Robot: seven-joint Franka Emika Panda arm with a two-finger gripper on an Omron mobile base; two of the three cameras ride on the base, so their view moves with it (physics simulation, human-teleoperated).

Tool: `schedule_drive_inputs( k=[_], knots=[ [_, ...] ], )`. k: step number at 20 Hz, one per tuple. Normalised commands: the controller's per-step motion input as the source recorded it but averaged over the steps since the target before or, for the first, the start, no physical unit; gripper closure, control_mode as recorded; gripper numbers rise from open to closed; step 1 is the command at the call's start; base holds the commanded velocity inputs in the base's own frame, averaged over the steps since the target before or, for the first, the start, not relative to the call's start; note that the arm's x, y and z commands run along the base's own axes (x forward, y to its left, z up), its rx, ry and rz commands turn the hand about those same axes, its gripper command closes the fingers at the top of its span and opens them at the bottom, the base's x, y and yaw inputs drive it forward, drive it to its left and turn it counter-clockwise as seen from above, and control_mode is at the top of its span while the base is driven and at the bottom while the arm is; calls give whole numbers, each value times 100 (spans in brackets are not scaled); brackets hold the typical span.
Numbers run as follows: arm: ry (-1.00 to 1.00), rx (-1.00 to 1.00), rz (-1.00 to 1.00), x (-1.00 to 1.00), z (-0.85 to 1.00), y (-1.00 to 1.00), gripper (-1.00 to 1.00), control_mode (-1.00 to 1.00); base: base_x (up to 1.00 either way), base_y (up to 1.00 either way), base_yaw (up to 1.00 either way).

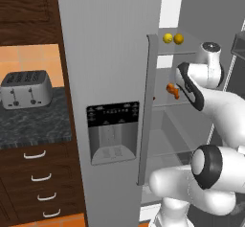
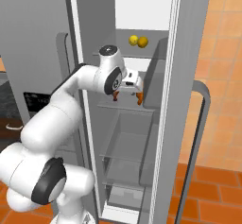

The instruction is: Place one lemon and one chicken drumstick in each tupperware on the nearby counter, to pack two identical lunches.

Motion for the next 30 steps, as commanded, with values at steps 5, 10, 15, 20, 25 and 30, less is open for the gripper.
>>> schedule_drive_inputs(
  k=[5, 10, 15, 20, 25, 30],
  knots=[
    [0, 0, 0, 64, -43, -38, -100, -100, 0, 0, 0],
    [0, 0, 0, 74, -28, -9, -100, -100, 0, 0, 0],
    [-1, 0, 0, 59, -26, -13, -100, -100, 0, 0, 0],
    [0, 0, 0, 66, -31, -7, -100, -100, 0, 0, 0],
    [0, 0, 0, 54, -28, -4, -100, -100, 0, 0, 0],
    [0, 0, 0, 34, -29, -20, -100, -100, 0, 0, 0]
  ],
)
